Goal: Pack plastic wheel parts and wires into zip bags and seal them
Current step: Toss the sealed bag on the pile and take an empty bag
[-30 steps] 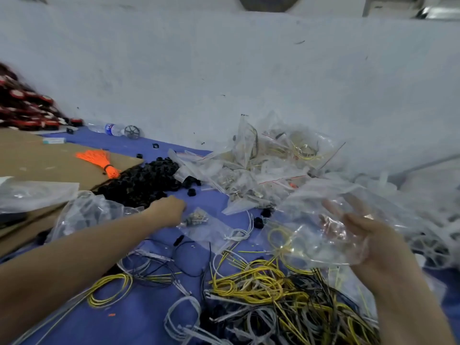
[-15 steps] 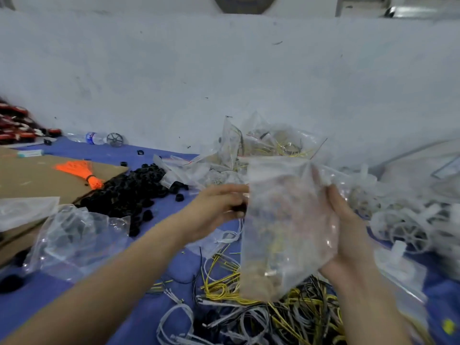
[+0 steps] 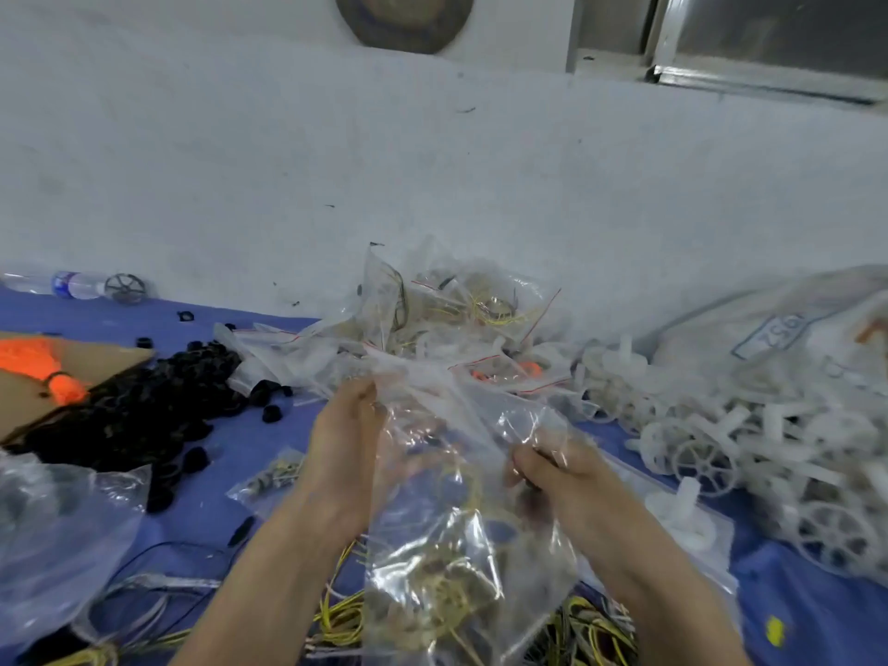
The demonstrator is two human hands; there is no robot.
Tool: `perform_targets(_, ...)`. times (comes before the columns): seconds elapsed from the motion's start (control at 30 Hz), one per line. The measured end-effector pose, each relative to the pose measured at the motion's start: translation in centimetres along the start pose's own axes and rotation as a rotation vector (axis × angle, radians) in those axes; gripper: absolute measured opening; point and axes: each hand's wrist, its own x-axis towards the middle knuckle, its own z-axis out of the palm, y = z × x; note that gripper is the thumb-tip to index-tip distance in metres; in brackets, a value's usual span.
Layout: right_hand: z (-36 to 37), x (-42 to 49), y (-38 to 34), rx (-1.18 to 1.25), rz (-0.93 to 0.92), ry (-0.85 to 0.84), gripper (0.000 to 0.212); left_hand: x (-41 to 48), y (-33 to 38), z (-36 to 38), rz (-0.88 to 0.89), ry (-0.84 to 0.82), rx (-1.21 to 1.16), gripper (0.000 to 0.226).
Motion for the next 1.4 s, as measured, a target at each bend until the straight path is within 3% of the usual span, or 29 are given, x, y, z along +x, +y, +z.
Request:
perform_targets(0.1,-2.1,-0.4,0.3,-0.256,-0.009,-0.073,0.03,-0.2,1.7,-1.4,-0.041,-0.093,-0.105,0.047)
perform_targets(0.27,-3.2,-0.4,0.2,-0.464,-0.041,-0.018,0.035,0.0,1.6,-2.3,-0.154,-0.288,0.493,0.035)
perform_targets(0.33,-2.9,-0.2,-0.1,-0.524,-0.069,0.047,0.03,-0.3,1.2,-1.8,-0.16,-0.314,0.494,0.028)
perform_targets(0.4,-2.2,-0.1,-0.4,-0.662,-0.108,0.31,0.022,-0.3,0.9,-1.3,-0.097,-0.24,0.429,0.026)
perform_targets(0.47,-1.8,-0.3,-0.9,-0.706,-0.112,0.678,0.04,0.0,0.8,-1.1,0.047,-0.057,0.388,0.026)
perform_targets(0.5,-1.8,-0.6,-1.3,-0.657,-0.158,0.819,0.044,0.2,0.9,-1.2,0.135,0.061,0.36,0.026)
perform_targets(0.57,-1.9,-1.2,-2.3,-0.513,-0.325,0.97,0.031,0.5,1.4,-1.4,0.309,0.231,0.238,0.026)
perform_targets(0.6,-2.0,-1.4,-2.6,-0.433,-0.377,0.96,0.021,0.4,1.7,-1.5,0.384,0.245,0.176,0.026)
perform_targets(0.67,-1.6,-1.8,-3.1,-0.206,-0.399,0.794,0.027,0.1,2.0,-1.2,0.478,0.195,0.148,0.027)
perform_targets(0.77,0.6,-2.3,-4.0,0.081,-0.385,0.479,0.027,-0.9,1.4,0.4,0.486,0.037,0.256,0.031)
perform_targets(0.83,2.0,-2.1,-4.1,0.136,-0.361,0.386,0.034,-1.5,0.4,1.6,0.464,-0.052,0.384,0.033)
perform_targets(1.0,2.9,-1.2,-3.2,0.101,-0.305,0.384,0.012,-2.1,-0.9,2.7,0.405,-0.174,0.524,0.031)
perform_targets(1.4,2.5,-0.7,-2.5,0.052,-0.214,0.292,0.027,-2.2,-1.0,2.6,0.321,-0.228,0.648,0.028)
